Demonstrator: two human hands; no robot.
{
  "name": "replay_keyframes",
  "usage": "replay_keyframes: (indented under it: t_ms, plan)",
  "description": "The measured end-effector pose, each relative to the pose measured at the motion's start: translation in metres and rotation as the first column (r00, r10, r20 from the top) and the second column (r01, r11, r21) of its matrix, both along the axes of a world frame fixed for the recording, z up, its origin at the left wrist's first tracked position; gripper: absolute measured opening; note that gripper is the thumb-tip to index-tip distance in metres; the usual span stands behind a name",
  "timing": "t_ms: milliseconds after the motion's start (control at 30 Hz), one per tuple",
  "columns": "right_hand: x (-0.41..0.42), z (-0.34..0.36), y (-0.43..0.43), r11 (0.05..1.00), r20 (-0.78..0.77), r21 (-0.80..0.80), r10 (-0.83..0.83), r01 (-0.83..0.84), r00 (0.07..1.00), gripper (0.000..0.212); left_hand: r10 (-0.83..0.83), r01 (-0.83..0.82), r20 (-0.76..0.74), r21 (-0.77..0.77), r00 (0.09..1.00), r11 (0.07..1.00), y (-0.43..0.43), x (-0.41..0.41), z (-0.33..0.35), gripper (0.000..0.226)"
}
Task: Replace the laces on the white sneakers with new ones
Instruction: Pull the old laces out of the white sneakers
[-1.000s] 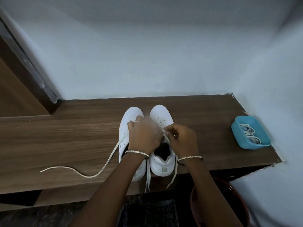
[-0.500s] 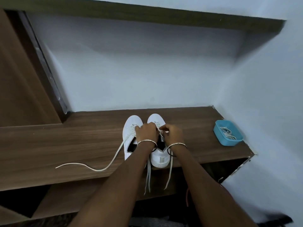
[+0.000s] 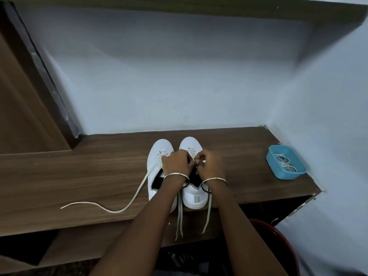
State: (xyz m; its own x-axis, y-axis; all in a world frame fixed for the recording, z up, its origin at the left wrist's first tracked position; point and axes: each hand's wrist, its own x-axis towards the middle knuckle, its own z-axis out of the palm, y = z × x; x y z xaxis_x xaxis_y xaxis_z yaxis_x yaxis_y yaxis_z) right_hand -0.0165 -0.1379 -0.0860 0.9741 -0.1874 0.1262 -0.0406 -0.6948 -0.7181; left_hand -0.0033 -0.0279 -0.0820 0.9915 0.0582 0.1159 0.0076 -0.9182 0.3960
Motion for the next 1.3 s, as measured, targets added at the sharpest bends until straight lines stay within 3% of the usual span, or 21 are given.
replay_keyframes:
  t_ms: [300, 533, 667, 867, 1033, 1167, 1300]
  plan:
    - [0.0, -0.025, -0.001, 0.986, 0.004, 0.159, -0.054, 0.053, 0.999, 0.021, 0.003, -0.003, 0.014, -0.062, 1.0, 0.998, 0.0, -0.002, -0.007, 0.018]
    - [0.001, -0.04, -0.005, 0.953, 0.029, 0.286, -0.109, 0.096, 0.994, 0.023, 0.017, -0.012, 0.125, -0.042, 0.992, 0.999, -0.005, -0.006, -0.021, 0.024]
    - [0.002, -0.04, -0.012, 0.921, 0.078, 0.389, -0.049, 0.015, 0.996, 0.023, -0.006, 0.04, 0.192, -0.174, 0.981, 0.984, -0.001, -0.007, -0.022, 0.018]
    - [-0.005, -0.036, -0.015, 0.913, 0.195, 0.391, 0.045, -0.12, 0.98, 0.012, 0.015, 0.044, 0.262, -0.22, 0.965, 0.975, -0.001, -0.01, -0.024, 0.013]
    - [0.006, -0.036, -0.016, 0.919, 0.211, 0.385, 0.002, -0.085, 0.978, 0.011, 0.038, 0.01, 0.155, -0.3, 0.987, 0.954, 0.001, 0.001, -0.017, 0.009]
    - [0.014, -0.039, -0.022, 0.833, 0.175, 0.553, -0.09, -0.022, 0.981, 0.012, 0.018, 0.036, 0.131, -0.395, 0.991, 0.918, 0.01, 0.006, -0.018, 0.01]
    - [0.011, -0.028, -0.026, 0.909, 0.266, 0.377, 0.076, -0.177, 0.961, 0.009, -0.025, 0.083, 0.121, -0.501, 0.992, 0.862, 0.018, 0.006, -0.011, 0.006]
